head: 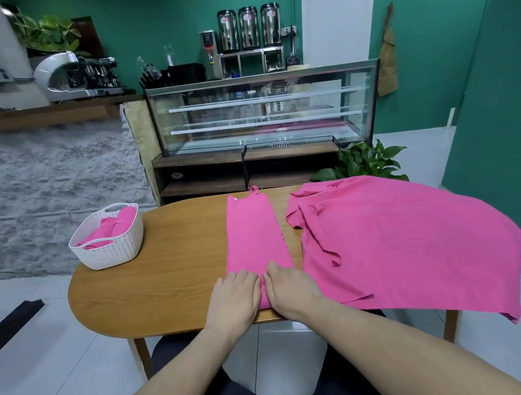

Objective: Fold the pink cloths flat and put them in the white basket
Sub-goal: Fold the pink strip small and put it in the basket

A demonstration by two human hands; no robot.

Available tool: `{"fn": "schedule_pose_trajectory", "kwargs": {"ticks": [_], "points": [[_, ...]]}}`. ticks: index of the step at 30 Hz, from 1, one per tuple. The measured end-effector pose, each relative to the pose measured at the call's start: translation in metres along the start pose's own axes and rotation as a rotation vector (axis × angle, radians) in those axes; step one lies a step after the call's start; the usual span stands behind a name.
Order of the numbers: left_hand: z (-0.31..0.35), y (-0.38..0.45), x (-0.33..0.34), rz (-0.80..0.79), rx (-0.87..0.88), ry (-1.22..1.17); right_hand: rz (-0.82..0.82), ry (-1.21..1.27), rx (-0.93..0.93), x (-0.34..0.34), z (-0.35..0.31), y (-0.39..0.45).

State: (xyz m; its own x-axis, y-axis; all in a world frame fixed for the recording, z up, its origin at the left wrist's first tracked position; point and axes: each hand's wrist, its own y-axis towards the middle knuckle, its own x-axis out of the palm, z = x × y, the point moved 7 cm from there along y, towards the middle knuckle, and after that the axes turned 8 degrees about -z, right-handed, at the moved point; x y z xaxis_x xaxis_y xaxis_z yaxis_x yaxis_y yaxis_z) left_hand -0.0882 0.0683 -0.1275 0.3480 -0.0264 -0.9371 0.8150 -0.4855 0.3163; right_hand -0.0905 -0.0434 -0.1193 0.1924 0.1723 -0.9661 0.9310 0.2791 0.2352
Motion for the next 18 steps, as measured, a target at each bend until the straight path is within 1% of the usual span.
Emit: {"fn": "schedule_pose_trajectory", "kwargs": {"ticks": [1, 2, 3, 4, 5, 6, 8, 9, 11, 13, 15, 16, 17, 18], "points": [[0.0, 0.0, -0.002, 0.008, -0.016, -0.021, -0.039, 0.036, 0.022, -0.008, 0.0, -0.001], [-0.001, 0.001, -0.001, -0.007, -0.026, -0.053, -0.023, 0.001, 0.003, -0.013, -0.001, -0.001], [-0.002, 0.003, 0.0, -0.014, -0.032, -0.085, -0.058, -0.019, -0.027, -0.011, -0.004, -0.002], [-0.002, 0.005, -0.001, -0.024, -0.034, -0.13, -0.046, -0.058, -0.079, -0.011, -0.009, 0.0], [-0.002, 0.009, -0.001, -0.043, -0.045, -0.192, -0.084, -0.009, -0.052, -0.008, -0.004, 0.001], [-0.003, 0.013, 0.001, -0.084, -0.067, -0.25, -0.086, 0.019, -0.025, -0.006, 0.002, 0.003], [-0.007, 0.018, 0.009, -0.205, -0.133, -0.317, -0.001, 0.023, -0.055, -0.007, 0.002, -0.001], [-0.01, 0.02, 0.014, -0.26, -0.171, -0.341, 0.016, -0.016, -0.076, -0.002, 0.001, -0.004], [-0.014, 0.023, 0.018, -0.36, -0.229, -0.37, 0.101, -0.104, -0.127, 0.003, -0.001, -0.009], [-0.015, 0.025, 0.018, -0.399, -0.252, -0.374, 0.167, -0.13, -0.138, 0.0, -0.004, -0.012], [-0.015, 0.025, 0.015, -0.37, -0.254, -0.319, 0.203, -0.146, -0.137, -0.004, -0.005, -0.011], [-0.013, 0.023, 0.01, -0.299, -0.218, -0.247, 0.212, -0.169, -0.149, -0.003, -0.005, -0.008], [-0.011, 0.021, 0.004, -0.199, -0.176, -0.181, 0.198, -0.168, -0.149, -0.003, -0.004, -0.006], [-0.008, 0.018, 0.001, -0.139, -0.13, -0.133, 0.173, -0.142, -0.135, -0.001, -0.003, -0.003]]}}
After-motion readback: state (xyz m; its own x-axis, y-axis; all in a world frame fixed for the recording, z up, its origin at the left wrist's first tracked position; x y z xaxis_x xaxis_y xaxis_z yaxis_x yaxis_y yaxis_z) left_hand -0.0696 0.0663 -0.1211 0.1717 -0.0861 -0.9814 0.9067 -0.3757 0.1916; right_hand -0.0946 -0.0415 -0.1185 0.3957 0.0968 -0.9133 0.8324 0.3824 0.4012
